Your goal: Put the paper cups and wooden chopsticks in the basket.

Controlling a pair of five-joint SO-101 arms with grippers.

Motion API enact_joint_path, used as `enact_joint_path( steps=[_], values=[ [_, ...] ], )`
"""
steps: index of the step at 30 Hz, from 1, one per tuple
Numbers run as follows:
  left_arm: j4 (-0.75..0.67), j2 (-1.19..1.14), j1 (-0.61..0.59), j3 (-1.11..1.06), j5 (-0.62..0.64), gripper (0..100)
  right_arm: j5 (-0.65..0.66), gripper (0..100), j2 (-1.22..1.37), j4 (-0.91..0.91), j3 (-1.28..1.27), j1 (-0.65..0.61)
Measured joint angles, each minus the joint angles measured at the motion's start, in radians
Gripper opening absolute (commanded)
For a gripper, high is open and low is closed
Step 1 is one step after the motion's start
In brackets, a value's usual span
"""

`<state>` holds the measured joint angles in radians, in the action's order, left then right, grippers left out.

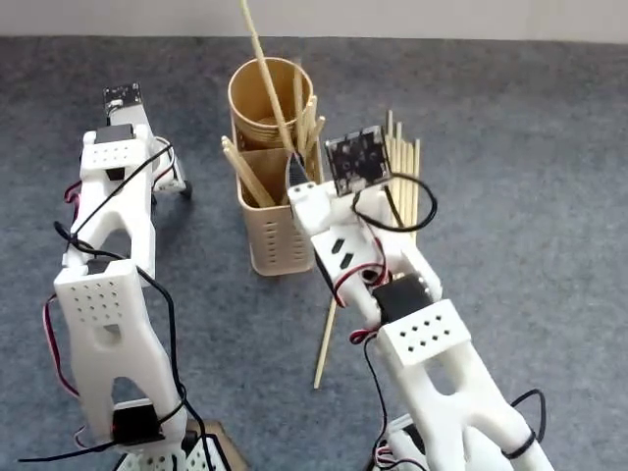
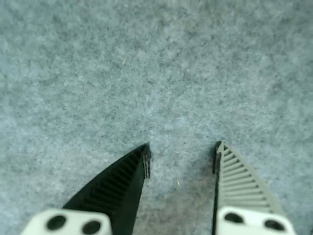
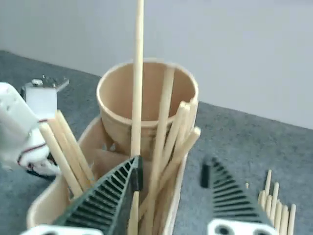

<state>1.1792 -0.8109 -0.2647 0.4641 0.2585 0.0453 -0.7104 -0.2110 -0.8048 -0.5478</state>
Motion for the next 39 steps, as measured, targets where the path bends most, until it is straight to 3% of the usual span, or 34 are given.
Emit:
enact_joint_path(
  steps=[7, 11, 16, 23, 39],
  values=[
    [0.0, 0.0, 0.0, 0.0, 0.0, 22, 0.0, 24.1, 0.0, -0.311, 0.356, 0.077],
    [0.0, 0.0, 0.0, 0.0, 0.0, 22, 0.0, 24.1, 0.0, -0.539, 0.499, 0.213],
    [0.0, 0.0, 0.006, 0.0, 0.0, 22, 0.018, 24.1, 0.032, -0.733, 0.433, 0.431],
    [0.0, 0.0, 0.011, 0.0, 0.0, 22, 0.058, 24.1, 0.284, -0.621, 0.183, 0.46],
    [0.0, 0.0, 0.011, 0.0, 0.0, 22, 0.063, 24.1, 0.756, -0.371, 0.175, 0.465]
  ],
)
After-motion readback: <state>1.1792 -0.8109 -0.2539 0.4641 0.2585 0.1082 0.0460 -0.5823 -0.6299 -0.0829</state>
